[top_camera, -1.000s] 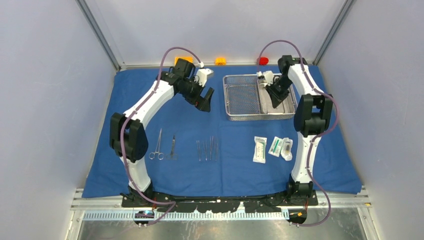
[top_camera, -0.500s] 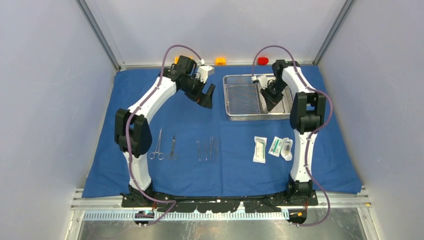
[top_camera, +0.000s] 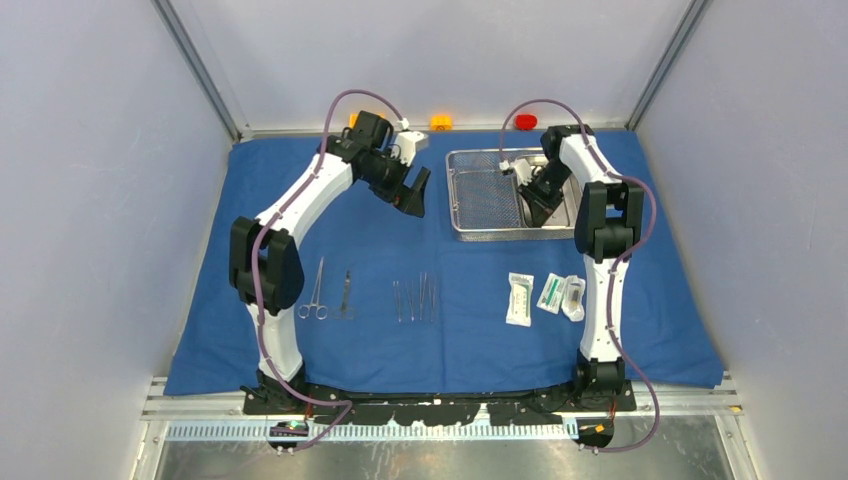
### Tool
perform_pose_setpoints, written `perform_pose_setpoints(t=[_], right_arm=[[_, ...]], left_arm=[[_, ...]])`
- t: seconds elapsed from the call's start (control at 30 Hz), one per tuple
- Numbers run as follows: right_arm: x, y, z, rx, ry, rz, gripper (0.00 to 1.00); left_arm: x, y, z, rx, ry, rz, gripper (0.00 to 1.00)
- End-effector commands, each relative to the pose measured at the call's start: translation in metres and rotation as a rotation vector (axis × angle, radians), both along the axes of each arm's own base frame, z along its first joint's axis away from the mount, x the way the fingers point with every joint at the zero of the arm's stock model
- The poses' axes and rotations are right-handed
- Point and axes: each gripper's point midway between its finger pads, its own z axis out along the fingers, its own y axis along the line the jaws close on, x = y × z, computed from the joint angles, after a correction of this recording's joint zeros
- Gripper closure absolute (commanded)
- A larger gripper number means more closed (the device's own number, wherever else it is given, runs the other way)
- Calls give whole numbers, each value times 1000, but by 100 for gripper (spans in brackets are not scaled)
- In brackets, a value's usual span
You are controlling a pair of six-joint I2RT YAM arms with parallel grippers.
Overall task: Open and lay out the surgical kit
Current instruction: Adjust the medical item in the container.
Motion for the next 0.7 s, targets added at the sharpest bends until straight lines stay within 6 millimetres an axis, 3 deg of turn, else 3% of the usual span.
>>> perform_pose_setpoints(t=[0.0, 0.27, 0.67], right_arm=[[-1, 2, 6, 17, 2, 50, 100], [21, -11, -16, -82, -90, -33, 100], [63, -19, 10, -131, -282, -101, 100]], left_arm=[[7, -2, 18, -38, -25, 7, 7], [7, -1, 21, -49, -21, 16, 7], [5, 1, 28, -61, -28, 31, 8]])
